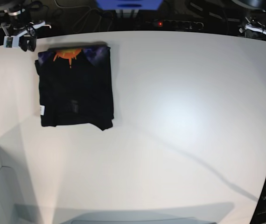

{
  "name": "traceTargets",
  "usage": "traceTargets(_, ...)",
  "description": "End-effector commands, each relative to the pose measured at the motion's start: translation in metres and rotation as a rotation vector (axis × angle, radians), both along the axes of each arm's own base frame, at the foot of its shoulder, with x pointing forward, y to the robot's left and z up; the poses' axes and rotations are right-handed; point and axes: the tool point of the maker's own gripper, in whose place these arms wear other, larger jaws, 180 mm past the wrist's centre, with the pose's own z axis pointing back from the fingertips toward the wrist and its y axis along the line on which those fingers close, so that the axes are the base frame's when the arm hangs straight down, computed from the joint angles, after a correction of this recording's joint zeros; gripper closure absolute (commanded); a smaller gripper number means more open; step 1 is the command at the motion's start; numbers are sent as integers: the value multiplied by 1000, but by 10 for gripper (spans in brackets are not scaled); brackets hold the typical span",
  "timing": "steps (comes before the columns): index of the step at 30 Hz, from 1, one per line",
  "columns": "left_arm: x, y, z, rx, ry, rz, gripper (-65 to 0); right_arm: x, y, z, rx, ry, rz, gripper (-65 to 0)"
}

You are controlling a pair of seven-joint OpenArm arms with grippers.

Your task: Fold the T-shirt properly

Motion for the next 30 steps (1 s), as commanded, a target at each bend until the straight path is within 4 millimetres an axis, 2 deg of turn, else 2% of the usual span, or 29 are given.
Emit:
traceTargets(1, -3, 3, 6, 24, 3, -14, -2, -4, -1, 8, -11, -11, 28, -139)
traceTargets(6, -30, -3, -3, -1, 72, 11, -2, -36, -5, 3, -28, 86, 55, -130)
traceTargets(11, -53, -21, -23, -19, 178, -29, -2, -68, -9, -3, -33, 179, 55, 0)
traceTargets(15, -64, -27, -41, -5, 259, -58, -1, -79, -5, -10, -11, 211, 48, 0)
traceTargets(17, -64, -34, -58, -29, 283, -68, -1, -87, 1, -24, 29, 243, 48, 0)
traceTargets(19, -72, -36, -77, -55, 328, -52, -1, -98, 2, -37, 48, 284, 38, 0)
traceTargets(24, -92, -45, -129, -112, 429, -33, -1, -139, -2, -84, 61, 447, 5, 0)
traceTargets(30, -107, -63, -177, -32, 457, -190, -1, -158, 4, -127, 115, 540, -30, 0)
